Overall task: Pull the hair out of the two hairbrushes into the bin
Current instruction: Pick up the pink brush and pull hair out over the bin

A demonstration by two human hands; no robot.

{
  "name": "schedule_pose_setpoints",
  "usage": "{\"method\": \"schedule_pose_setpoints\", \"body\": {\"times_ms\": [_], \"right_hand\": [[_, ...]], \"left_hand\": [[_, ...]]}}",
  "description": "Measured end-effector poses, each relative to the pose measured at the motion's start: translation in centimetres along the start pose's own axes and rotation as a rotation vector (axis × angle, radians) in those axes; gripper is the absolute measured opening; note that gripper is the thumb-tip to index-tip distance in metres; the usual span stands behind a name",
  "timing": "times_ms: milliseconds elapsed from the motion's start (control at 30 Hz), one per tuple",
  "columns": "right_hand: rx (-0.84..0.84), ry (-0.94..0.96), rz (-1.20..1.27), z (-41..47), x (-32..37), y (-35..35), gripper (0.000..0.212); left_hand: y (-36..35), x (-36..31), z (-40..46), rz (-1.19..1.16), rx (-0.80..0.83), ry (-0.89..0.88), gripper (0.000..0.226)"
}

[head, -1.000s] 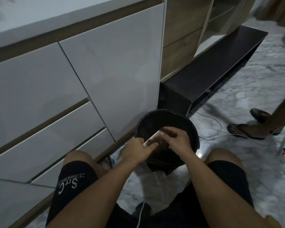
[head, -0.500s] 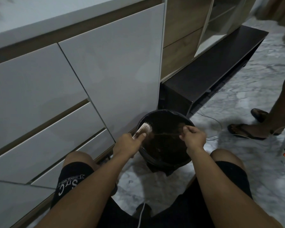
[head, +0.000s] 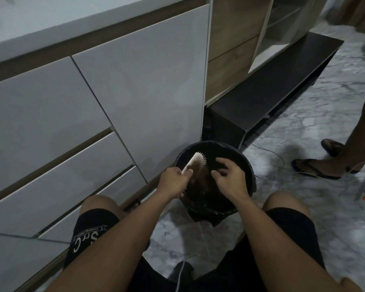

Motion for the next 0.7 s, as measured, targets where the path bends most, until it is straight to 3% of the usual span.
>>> {"method": "schedule_pose_setpoints", "body": {"times_ms": [133,433,600,700], "right_hand": [[0.128,0.058,0.000,-0.6,0.5,-1.0,0.049],[-0.045,0.009,0.001,-0.7,0.8,-0.7,0.013],[-0.172,-0.045,0.072,-0.7,0.7,0.1,0.013],[-0.079,-0.019,0.069,-0.5,0.6,-0.3,0.020]], "left_hand": [[-0.3,-0.4,0.0,0.002,0.009,-0.019,0.035],[-0.4,-0.7,0.0,-0.021,-0.001,0.003,0.036],[0.0,-0.4,-0.2,-0.087,-0.042,0.038,0.036],[-0.2,-0.5,-0.4,-0.090,-0.013,0.055,0.035]]}}
Point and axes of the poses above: each hand's wrist, its own z-axis towards the middle knuckle, its own y-axis out of the back of the hand, x = y × z, the point moved 2 cm from there along z, towards the middle knuckle
